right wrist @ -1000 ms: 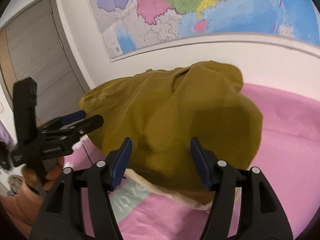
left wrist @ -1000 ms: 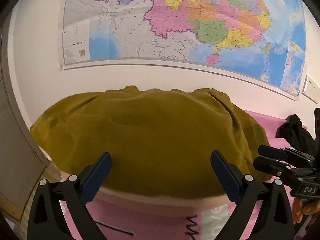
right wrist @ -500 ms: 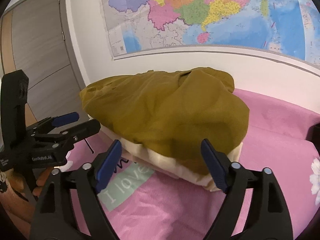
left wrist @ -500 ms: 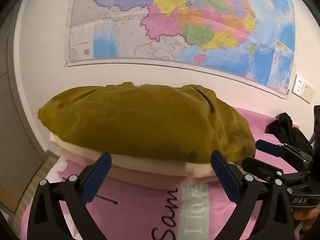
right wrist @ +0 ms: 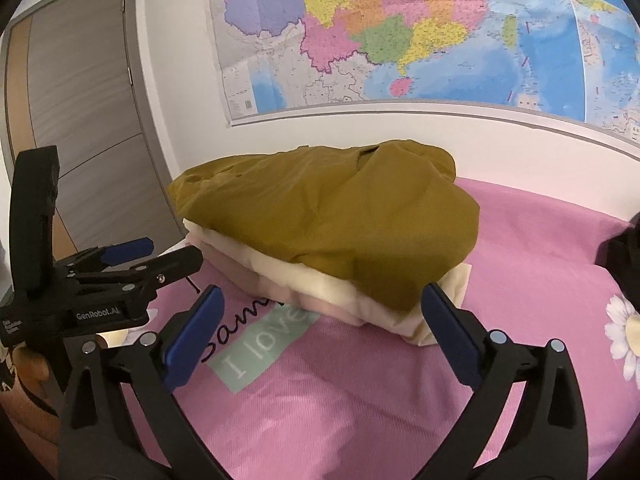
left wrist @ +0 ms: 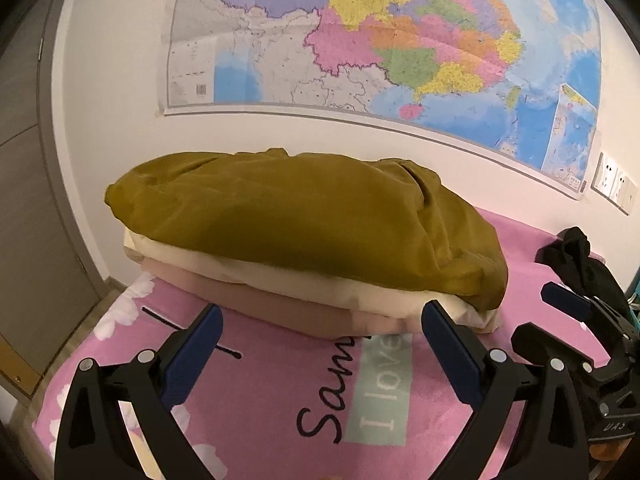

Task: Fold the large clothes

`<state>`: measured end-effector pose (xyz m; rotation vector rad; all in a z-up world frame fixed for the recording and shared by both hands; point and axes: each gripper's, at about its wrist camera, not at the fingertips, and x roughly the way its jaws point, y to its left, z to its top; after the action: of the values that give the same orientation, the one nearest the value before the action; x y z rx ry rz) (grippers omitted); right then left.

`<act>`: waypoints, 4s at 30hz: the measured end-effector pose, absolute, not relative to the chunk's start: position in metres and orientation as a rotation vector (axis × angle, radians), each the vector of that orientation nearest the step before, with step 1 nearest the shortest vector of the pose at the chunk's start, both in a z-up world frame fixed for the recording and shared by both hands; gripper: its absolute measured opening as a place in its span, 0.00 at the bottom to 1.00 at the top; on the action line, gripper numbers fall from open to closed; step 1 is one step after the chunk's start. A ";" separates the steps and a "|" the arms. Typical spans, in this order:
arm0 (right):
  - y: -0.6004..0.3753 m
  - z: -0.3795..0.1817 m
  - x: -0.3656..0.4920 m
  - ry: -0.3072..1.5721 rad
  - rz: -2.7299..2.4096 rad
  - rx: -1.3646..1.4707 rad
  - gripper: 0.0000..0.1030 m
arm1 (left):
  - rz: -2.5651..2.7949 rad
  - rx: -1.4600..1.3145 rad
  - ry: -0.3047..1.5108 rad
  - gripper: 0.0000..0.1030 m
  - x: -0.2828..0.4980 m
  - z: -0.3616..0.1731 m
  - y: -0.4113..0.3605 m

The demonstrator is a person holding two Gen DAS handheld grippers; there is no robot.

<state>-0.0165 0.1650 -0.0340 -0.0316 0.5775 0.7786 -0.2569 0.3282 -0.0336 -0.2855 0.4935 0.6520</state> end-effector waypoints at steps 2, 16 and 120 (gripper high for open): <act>0.165 -0.035 -0.020 0.578 0.775 -0.034 0.94 | 0.662 -0.269 0.490 0.93 -0.259 -0.032 0.323; 0.158 -0.036 -0.044 0.566 0.782 -0.046 0.94 | 0.703 -0.234 0.472 0.93 -0.272 -0.029 0.302; 0.151 -0.038 -0.059 0.573 0.780 -0.036 0.94 | 0.700 -0.248 0.511 0.93 -0.275 -0.038 0.291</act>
<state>-0.0587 0.1508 -0.0384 -0.0358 0.5727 0.7804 -0.2752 0.2913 -0.0382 -0.2481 0.5107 0.6998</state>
